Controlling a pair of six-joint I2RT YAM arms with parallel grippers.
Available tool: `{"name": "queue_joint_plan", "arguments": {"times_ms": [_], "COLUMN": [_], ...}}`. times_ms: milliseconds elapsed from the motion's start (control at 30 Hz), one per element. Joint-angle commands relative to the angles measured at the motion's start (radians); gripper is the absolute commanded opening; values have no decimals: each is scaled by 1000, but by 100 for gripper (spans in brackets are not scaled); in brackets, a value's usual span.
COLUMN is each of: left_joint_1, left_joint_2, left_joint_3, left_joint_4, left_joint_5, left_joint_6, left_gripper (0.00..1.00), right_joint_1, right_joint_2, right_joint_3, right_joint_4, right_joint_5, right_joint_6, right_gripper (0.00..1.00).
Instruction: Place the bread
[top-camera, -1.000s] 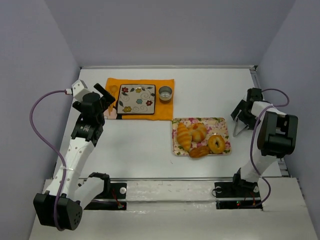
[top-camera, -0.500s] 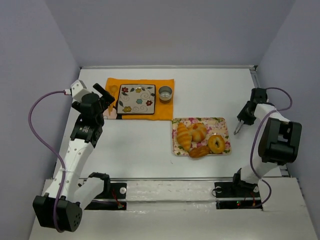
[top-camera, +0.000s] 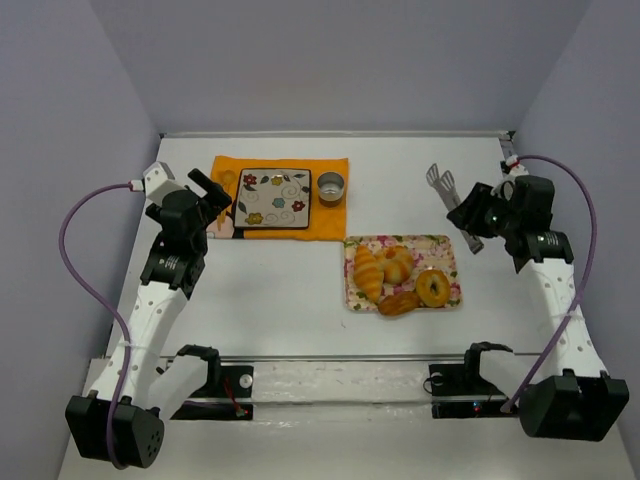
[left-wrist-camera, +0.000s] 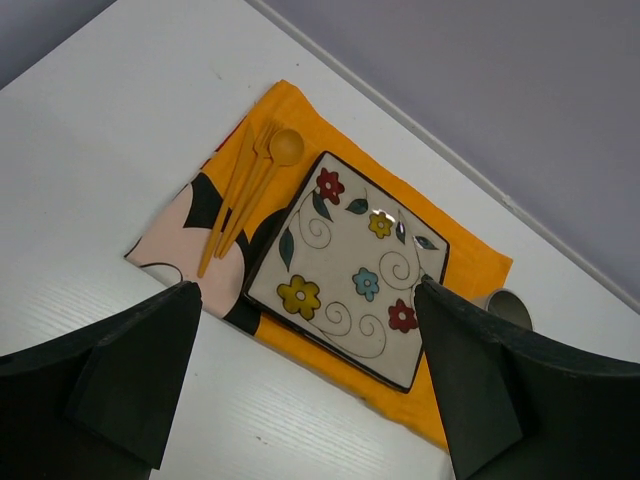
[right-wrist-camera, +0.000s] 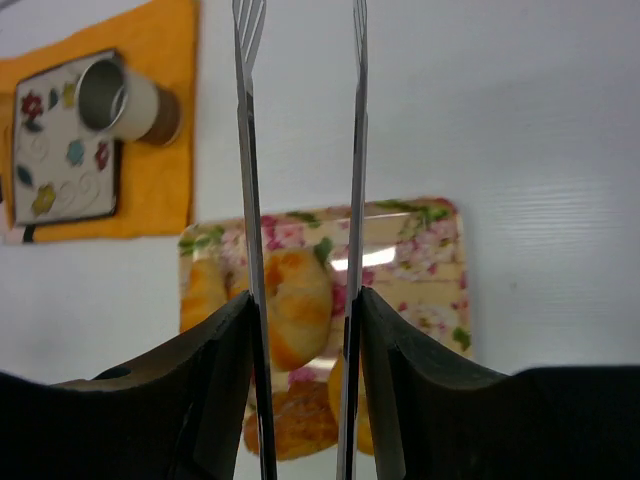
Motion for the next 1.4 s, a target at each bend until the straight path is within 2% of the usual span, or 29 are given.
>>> {"name": "queue_joint_plan", "arguments": {"times_ms": [0,33,167,367,500,900,1033,1367], "left_joint_1": [7,7,7,7,7,7,7,7], "left_joint_2": [-10,-12,-21,-23,-24,-35,-33,-39], "left_joint_3": [-3,-3,-4,-6,-6,-4,-4,-6], "left_joint_4": [60,58,60,60,58,52,54,51], "left_joint_5": [12,15,26,25,26,23,23,20], "left_joint_6": [4,4,6,4,3,1,1,1], "left_gripper": [99,99,99,99,99,99,99,99], "right_joint_1": [151,212,301,380,441,469,487,562], "right_joint_2": [-74,-88,-154,-190,-159,-95,-87,3], "right_joint_3": [-16,-10,-28,-91,-100,-94,-96,-80], "right_joint_4": [-137,-163,-263,-360,-406,-432,-426,-455], "right_joint_5": [-122,-127,-162,-210,-162,-130,-171,-142], "right_joint_6": [-19,-22,-16,-11,-13,-28,-28,-34], "right_gripper": [49,49,51,53,55,58,58,51]}}
